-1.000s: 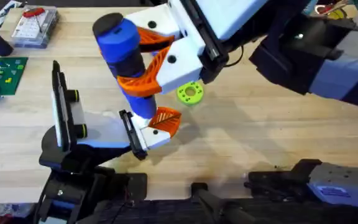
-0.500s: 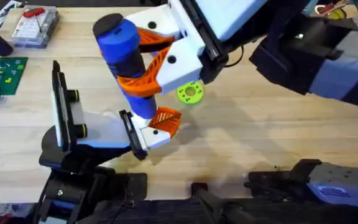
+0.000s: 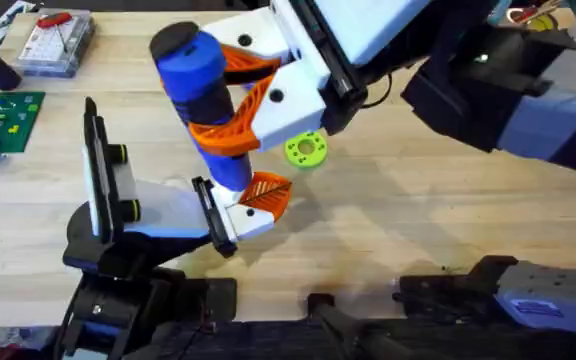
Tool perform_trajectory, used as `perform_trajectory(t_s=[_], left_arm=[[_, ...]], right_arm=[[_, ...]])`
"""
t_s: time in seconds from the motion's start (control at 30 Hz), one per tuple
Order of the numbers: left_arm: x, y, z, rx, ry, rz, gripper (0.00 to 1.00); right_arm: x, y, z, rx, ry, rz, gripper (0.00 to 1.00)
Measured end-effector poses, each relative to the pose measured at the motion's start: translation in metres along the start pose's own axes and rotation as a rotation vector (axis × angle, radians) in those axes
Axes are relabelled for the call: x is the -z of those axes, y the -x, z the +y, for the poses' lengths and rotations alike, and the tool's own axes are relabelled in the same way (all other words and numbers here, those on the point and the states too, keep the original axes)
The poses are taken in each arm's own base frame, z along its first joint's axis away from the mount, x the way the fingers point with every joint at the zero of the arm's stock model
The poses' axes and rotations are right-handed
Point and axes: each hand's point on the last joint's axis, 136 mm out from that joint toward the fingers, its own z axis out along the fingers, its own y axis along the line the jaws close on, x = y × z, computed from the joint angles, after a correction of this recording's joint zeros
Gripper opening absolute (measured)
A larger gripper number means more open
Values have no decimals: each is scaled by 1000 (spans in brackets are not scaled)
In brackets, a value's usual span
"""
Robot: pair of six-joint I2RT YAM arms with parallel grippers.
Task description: Pick up the gripper from the table and insert it into the empty holder that is missing its gripper. Then pick up a screw, insert it into the mounting hole, and use the screwdriver to tighten it. Finally, clean up the table by picking up the vegetable and placing it into the bucket.
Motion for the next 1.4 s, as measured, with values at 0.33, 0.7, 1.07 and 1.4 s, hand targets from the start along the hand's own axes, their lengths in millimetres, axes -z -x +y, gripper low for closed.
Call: perform_trajectory(t_s=[0.33, 0.7, 1.07, 1.4], left_arm=[[0, 0, 0, 0, -3, 0, 10], [0, 0, 0, 0, -3, 0, 10], [0, 0, 0, 0, -3, 0, 10], [0, 0, -1, 0, -3, 0, 10]], right_arm=[[0, -1, 0, -7, 0, 3, 111], [1, 10, -4, 5, -23, -21, 111], [26, 37, -32, -121, -127, 5, 110], [74, -28, -78, -323, -524, 260, 111]])
